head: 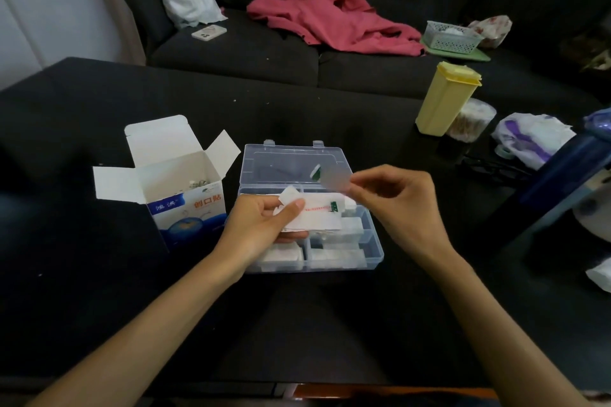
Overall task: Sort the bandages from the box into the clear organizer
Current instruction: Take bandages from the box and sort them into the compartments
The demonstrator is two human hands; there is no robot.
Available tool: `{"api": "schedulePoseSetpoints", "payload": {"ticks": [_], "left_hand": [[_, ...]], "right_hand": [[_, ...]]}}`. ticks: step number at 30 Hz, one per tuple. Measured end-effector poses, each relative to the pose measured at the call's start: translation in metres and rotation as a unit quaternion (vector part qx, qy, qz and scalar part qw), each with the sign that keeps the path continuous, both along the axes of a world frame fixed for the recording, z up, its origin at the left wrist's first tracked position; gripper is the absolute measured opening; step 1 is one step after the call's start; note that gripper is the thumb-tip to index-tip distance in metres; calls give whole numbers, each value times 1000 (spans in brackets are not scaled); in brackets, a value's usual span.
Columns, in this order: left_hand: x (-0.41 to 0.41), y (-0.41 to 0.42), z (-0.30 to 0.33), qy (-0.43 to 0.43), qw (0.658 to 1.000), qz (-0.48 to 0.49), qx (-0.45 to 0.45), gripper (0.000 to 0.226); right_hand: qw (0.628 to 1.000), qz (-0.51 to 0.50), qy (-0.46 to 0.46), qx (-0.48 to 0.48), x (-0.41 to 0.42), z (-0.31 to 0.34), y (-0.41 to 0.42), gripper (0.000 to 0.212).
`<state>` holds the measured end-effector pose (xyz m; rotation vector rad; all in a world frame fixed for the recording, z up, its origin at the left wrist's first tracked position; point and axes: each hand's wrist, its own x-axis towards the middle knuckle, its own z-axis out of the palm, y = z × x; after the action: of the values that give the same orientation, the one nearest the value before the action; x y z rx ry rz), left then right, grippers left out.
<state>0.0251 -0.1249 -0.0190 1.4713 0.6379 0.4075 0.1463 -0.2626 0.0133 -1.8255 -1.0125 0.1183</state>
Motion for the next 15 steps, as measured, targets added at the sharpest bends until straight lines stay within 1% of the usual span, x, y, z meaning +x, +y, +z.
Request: {"api": "schedulePoseSetpoints", "payload": {"ticks": [2,3,6,9,13,15], "left_hand": [[0,4,2,-2,1000,27,-1,8],[0,7,4,-3,999,50,7,9],[0,19,5,-10,990,126,59,8],[-1,22,4,-11,986,148,78,7],[0,15,3,-8,989,133,63,12],[1,14,3,-11,990,128,57,14]], "right_hand": [[991,25,-126,-46,2,0,-4,19],[985,28,-155,-67,5,1,-7,20],[981,62,-120,-141,15,5,-17,11],[964,107,-101,-222,15,-1,-18,7],[930,109,-176,-304,13,-14,-10,12],[916,122,-183,-336,11,-16,-7,17]]}}
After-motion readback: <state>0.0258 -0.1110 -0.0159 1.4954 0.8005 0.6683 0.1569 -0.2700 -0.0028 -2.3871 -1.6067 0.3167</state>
